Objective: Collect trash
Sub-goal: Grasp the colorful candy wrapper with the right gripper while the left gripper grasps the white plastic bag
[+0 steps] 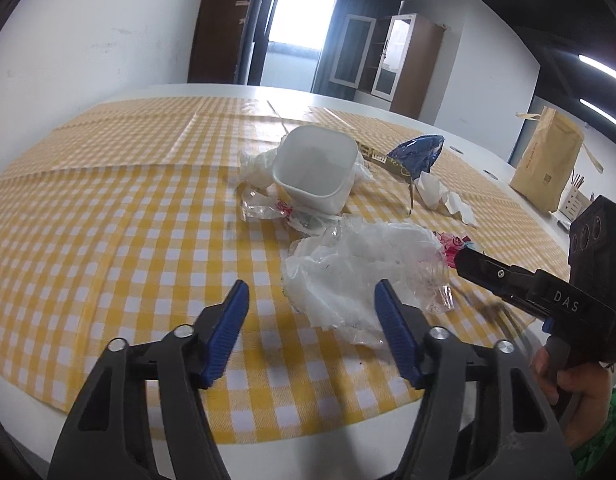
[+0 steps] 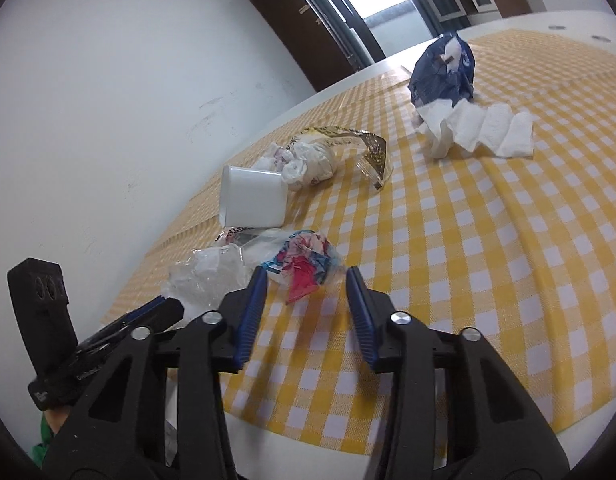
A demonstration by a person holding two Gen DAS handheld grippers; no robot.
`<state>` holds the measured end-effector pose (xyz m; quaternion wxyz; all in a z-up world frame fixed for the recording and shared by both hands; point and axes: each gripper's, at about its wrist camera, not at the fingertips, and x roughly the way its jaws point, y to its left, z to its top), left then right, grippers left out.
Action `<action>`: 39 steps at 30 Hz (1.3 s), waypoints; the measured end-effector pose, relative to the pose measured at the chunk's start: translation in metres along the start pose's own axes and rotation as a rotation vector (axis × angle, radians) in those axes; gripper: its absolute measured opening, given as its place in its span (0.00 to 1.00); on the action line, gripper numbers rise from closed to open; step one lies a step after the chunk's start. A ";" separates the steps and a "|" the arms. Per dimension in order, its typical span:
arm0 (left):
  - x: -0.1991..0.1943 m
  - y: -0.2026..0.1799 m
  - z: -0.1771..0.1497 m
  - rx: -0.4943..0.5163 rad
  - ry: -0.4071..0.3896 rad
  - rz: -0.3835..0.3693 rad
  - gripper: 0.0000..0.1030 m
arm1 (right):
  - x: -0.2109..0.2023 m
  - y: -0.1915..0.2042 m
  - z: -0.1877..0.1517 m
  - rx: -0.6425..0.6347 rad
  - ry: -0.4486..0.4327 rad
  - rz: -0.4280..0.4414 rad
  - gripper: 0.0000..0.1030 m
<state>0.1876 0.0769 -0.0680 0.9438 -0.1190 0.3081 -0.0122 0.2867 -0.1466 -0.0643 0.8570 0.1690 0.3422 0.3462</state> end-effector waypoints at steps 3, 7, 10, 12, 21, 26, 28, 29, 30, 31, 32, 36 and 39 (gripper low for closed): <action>0.006 0.001 -0.001 -0.017 0.009 -0.004 0.24 | 0.002 -0.005 0.001 0.028 0.009 0.040 0.20; -0.006 0.001 -0.004 -0.023 -0.030 -0.017 0.17 | 0.001 -0.004 0.000 0.011 0.000 0.040 0.09; -0.021 0.006 -0.011 -0.039 -0.062 -0.008 0.16 | 0.000 0.000 -0.002 -0.007 -0.008 0.041 0.07; -0.029 0.012 -0.016 -0.062 -0.068 -0.005 0.15 | -0.002 0.005 -0.005 -0.021 -0.006 0.040 0.07; -0.067 0.025 -0.033 -0.116 -0.083 0.007 0.13 | -0.028 0.041 -0.017 -0.107 -0.042 0.022 0.05; -0.097 0.020 -0.036 -0.107 -0.118 0.022 0.12 | -0.049 0.058 -0.023 -0.137 -0.069 0.033 0.04; -0.106 0.018 -0.039 -0.106 -0.118 0.060 0.12 | -0.060 0.064 -0.025 -0.138 -0.080 0.048 0.04; -0.110 0.019 -0.041 -0.111 -0.118 0.068 0.11 | -0.064 0.068 -0.027 -0.147 -0.082 0.049 0.04; -0.115 0.020 -0.042 -0.117 -0.122 0.063 0.11 | -0.069 0.072 -0.029 -0.159 -0.090 0.047 0.04; -0.122 0.020 -0.044 -0.123 -0.129 0.054 0.11 | -0.075 0.077 -0.032 -0.170 -0.094 0.047 0.04; -0.127 0.020 -0.046 -0.123 -0.134 0.055 0.11 | -0.079 0.082 -0.034 -0.184 -0.096 0.046 0.04; -0.148 0.017 -0.051 -0.119 -0.159 0.052 0.11 | -0.097 0.098 -0.044 -0.237 -0.117 0.035 0.04; -0.165 0.012 -0.055 -0.109 -0.176 0.059 0.11 | -0.108 0.103 -0.053 -0.268 -0.118 0.024 0.03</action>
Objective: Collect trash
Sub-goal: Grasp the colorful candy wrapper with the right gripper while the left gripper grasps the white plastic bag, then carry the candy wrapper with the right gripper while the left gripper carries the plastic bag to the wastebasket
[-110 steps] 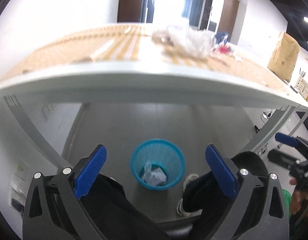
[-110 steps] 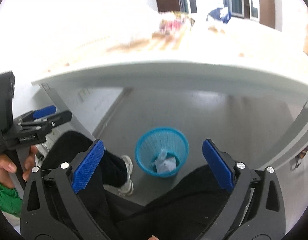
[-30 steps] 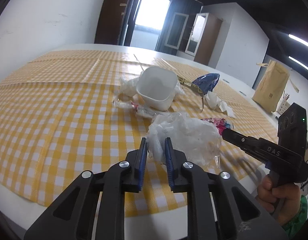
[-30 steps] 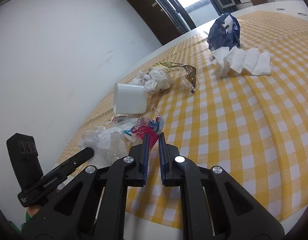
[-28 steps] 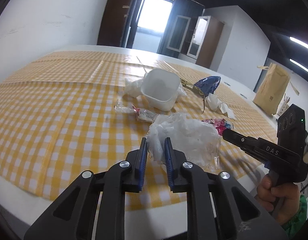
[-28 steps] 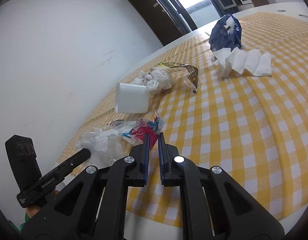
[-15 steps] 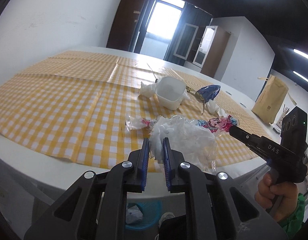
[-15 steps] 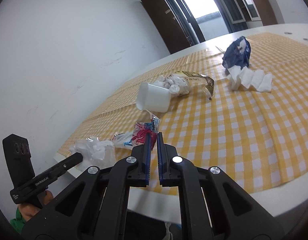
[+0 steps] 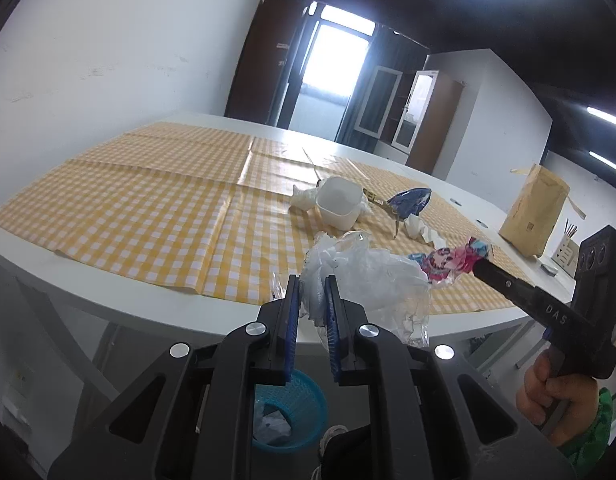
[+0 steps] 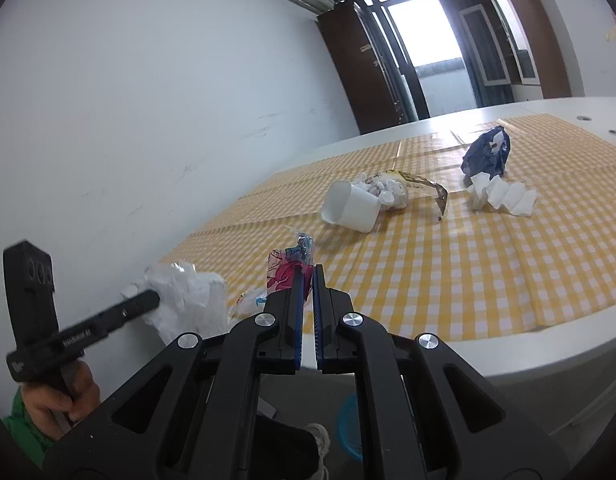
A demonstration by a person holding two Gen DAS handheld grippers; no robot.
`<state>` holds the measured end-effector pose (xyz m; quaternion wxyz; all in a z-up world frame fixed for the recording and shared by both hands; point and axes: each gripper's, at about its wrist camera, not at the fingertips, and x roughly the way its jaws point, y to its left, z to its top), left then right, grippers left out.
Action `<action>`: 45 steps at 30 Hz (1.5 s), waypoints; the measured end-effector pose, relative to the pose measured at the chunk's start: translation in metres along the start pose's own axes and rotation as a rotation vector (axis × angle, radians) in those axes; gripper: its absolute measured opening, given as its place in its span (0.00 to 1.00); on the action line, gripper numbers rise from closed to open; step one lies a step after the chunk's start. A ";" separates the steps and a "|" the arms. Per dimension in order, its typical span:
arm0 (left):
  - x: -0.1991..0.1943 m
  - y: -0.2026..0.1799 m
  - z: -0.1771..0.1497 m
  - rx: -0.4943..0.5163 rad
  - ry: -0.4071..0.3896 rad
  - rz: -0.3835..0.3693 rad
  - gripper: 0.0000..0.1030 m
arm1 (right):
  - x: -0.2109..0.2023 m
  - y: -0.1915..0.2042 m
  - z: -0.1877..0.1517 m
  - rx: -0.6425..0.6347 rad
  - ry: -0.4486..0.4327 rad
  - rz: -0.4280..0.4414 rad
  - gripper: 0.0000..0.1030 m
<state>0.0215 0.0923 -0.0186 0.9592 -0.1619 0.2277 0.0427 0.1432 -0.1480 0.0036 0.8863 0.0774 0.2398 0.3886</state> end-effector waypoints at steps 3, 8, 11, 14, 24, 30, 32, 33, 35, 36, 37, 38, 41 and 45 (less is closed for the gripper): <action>-0.012 -0.003 -0.002 0.008 -0.009 0.012 0.11 | -0.012 0.004 -0.011 -0.025 0.021 -0.011 0.04; -0.031 -0.015 -0.008 0.030 -0.020 -0.008 0.12 | -0.033 0.010 -0.025 -0.059 0.028 -0.024 0.04; -0.036 -0.023 -0.013 0.056 -0.014 -0.030 0.11 | -0.045 0.013 -0.032 -0.076 0.036 -0.028 0.04; -0.039 -0.031 -0.019 0.081 -0.003 -0.055 0.11 | -0.054 0.016 -0.039 -0.094 0.046 -0.028 0.04; -0.046 -0.036 -0.034 0.102 0.024 -0.060 0.12 | -0.078 0.007 -0.059 -0.080 0.111 -0.029 0.04; -0.023 -0.021 -0.054 0.056 0.101 -0.048 0.11 | -0.064 0.000 -0.080 -0.102 0.178 -0.063 0.02; -0.016 -0.018 -0.062 0.059 0.120 -0.048 0.11 | -0.057 0.000 -0.089 -0.108 0.197 -0.068 0.02; -0.013 -0.017 -0.065 0.060 0.129 -0.047 0.11 | -0.053 -0.001 -0.092 -0.110 0.205 -0.071 0.02; -0.005 -0.012 -0.072 0.053 0.152 -0.055 0.11 | -0.045 -0.003 -0.099 -0.107 0.222 -0.076 0.01; -0.001 -0.010 -0.075 0.049 0.160 -0.062 0.11 | -0.041 -0.004 -0.102 -0.104 0.231 -0.080 0.01; 0.003 -0.007 -0.078 0.045 0.166 -0.066 0.11 | -0.036 -0.007 -0.106 -0.100 0.242 -0.085 0.01; 0.006 -0.005 -0.080 0.043 0.170 -0.068 0.11 | -0.032 -0.008 -0.110 -0.097 0.253 -0.088 0.01; 0.021 0.001 -0.089 0.039 0.195 -0.060 0.11 | -0.019 -0.013 -0.120 -0.086 0.282 -0.100 0.01; 0.050 0.010 -0.109 0.023 0.257 -0.036 0.11 | -0.001 -0.022 -0.134 -0.076 0.307 -0.132 0.01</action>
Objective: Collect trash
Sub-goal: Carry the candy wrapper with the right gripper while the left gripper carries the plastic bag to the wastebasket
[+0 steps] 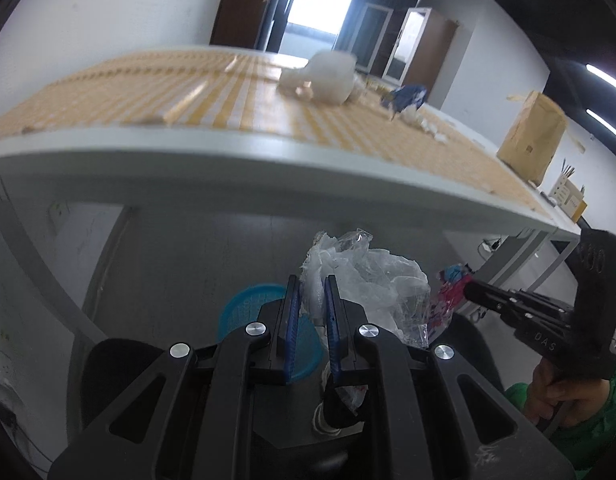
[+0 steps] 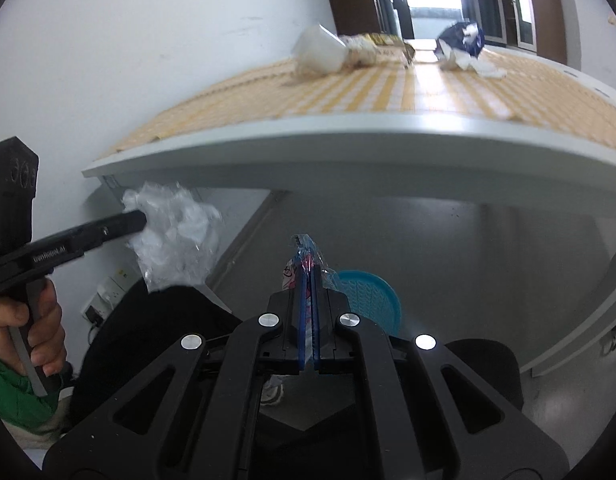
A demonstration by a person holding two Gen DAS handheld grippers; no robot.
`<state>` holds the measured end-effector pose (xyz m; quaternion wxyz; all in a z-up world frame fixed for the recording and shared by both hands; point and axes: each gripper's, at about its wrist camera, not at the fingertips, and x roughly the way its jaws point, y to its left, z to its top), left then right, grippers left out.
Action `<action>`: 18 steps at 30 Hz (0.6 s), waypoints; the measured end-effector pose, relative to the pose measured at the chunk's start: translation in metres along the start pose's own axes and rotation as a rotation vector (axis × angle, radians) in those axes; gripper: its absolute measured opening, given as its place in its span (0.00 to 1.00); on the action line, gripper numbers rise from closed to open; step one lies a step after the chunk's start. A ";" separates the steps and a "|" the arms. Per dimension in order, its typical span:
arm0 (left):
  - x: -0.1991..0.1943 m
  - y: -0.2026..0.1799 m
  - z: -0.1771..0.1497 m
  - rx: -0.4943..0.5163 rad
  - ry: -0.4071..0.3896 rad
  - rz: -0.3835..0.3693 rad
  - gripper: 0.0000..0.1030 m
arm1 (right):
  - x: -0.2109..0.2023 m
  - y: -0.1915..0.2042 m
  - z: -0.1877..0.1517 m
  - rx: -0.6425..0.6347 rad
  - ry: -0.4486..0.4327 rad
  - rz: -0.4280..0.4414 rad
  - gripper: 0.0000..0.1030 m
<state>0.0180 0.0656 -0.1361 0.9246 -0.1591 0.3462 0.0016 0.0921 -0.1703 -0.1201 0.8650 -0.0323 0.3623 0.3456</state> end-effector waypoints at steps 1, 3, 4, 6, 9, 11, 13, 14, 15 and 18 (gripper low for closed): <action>0.011 0.003 -0.003 -0.005 0.019 0.007 0.11 | 0.007 -0.002 -0.002 0.005 0.008 -0.007 0.01; 0.028 0.009 -0.006 -0.018 0.052 0.013 0.11 | 0.022 -0.005 -0.007 0.014 0.030 -0.018 0.01; 0.039 0.013 -0.009 -0.030 0.072 0.016 0.11 | 0.029 -0.007 -0.009 0.018 0.040 -0.025 0.01; 0.054 0.021 -0.011 -0.049 0.097 0.022 0.11 | 0.043 -0.007 -0.013 0.018 0.052 -0.037 0.01; 0.078 0.032 -0.014 -0.079 0.135 0.041 0.11 | 0.065 -0.010 -0.019 0.033 0.065 -0.087 0.01; 0.096 0.042 -0.017 -0.103 0.162 0.057 0.11 | 0.079 -0.016 -0.023 0.058 0.087 -0.113 0.01; 0.115 0.052 -0.023 -0.131 0.202 0.085 0.11 | 0.094 -0.024 -0.027 0.087 0.108 -0.135 0.01; 0.127 0.058 -0.022 -0.152 0.227 0.091 0.11 | 0.099 -0.027 -0.029 0.094 0.113 -0.142 0.01; 0.141 0.064 -0.026 -0.184 0.259 0.087 0.11 | 0.106 -0.029 -0.031 0.100 0.120 -0.155 0.01; 0.162 0.069 -0.028 -0.213 0.293 0.090 0.11 | 0.126 -0.035 -0.034 0.123 0.147 -0.160 0.01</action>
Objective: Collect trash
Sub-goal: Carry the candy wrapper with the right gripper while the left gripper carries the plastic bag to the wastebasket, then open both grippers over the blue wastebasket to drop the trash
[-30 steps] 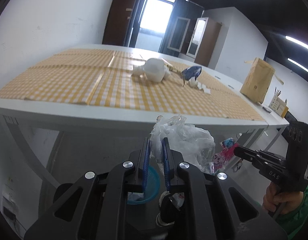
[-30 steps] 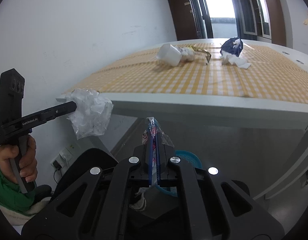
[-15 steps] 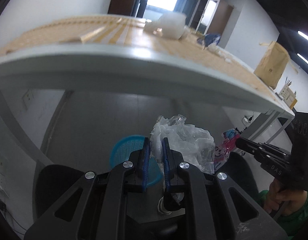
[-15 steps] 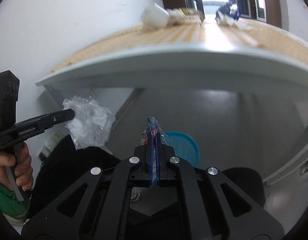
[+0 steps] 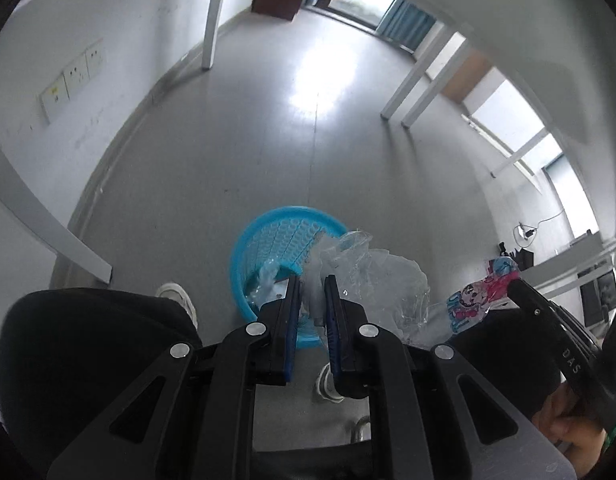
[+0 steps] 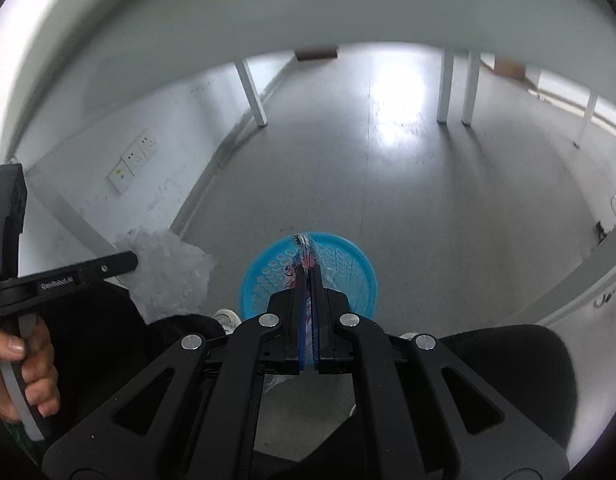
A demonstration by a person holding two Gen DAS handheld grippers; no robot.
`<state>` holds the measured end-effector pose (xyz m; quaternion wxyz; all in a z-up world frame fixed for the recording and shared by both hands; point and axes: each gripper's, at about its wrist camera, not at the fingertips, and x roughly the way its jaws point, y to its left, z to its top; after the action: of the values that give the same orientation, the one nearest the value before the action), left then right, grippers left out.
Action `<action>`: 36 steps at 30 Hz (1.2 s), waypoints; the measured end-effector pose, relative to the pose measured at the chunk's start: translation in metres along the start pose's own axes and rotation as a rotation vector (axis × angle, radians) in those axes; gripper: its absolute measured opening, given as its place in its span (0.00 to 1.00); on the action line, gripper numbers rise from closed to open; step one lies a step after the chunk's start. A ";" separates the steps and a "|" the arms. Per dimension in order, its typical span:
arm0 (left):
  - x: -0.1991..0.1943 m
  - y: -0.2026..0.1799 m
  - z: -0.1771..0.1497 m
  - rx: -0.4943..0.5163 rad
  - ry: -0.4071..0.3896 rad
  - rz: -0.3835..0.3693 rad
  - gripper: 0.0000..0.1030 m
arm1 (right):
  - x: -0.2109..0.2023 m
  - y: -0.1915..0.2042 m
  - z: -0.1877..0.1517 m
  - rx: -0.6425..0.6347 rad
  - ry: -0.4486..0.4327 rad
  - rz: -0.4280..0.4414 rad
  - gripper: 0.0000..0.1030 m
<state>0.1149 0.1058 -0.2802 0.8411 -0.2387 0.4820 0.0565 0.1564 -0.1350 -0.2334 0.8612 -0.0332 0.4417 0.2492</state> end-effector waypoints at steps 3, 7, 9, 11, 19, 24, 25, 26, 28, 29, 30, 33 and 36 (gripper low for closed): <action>0.021 -0.003 0.004 0.015 0.011 0.027 0.11 | 0.018 -0.001 0.002 0.020 0.021 -0.008 0.01; 0.041 0.001 0.010 0.008 0.040 0.047 0.11 | 0.043 -0.002 0.005 0.013 0.047 -0.031 0.01; 0.046 0.005 0.009 -0.015 0.058 0.046 0.11 | 0.058 -0.002 0.007 0.017 0.069 -0.034 0.01; 0.058 0.009 0.015 -0.037 0.082 0.054 0.11 | 0.073 -0.003 0.008 0.018 0.102 -0.034 0.01; 0.103 0.015 0.027 -0.062 0.164 0.089 0.11 | 0.131 -0.016 0.019 0.063 0.180 -0.049 0.01; 0.126 0.015 0.033 -0.061 0.193 0.108 0.11 | 0.162 -0.029 0.025 0.117 0.223 -0.052 0.01; 0.131 0.016 0.033 -0.070 0.203 0.112 0.11 | 0.167 -0.031 0.026 0.123 0.231 -0.057 0.01; 0.137 0.018 0.034 -0.079 0.214 0.114 0.11 | 0.172 -0.033 0.026 0.128 0.237 -0.062 0.01; 0.147 0.021 0.035 -0.093 0.234 0.121 0.11 | 0.184 -0.036 0.029 0.144 0.249 -0.071 0.01; 0.151 0.022 0.035 -0.096 0.240 0.125 0.11 | 0.187 -0.037 0.030 0.151 0.253 -0.073 0.01; 0.153 0.022 0.035 -0.095 0.243 0.128 0.11 | 0.192 -0.039 0.030 0.156 0.256 -0.077 0.01; 0.159 0.020 0.034 -0.089 0.255 0.138 0.11 | 0.199 -0.040 0.031 0.154 0.256 -0.072 0.01; 0.162 0.017 0.033 -0.082 0.258 0.130 0.11 | 0.203 -0.039 0.031 0.142 0.256 -0.074 0.01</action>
<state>0.2212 0.1144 -0.4077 0.7564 -0.2462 0.5979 0.0993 0.2959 -0.0789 -0.3785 0.8066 -0.0198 0.5630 0.1791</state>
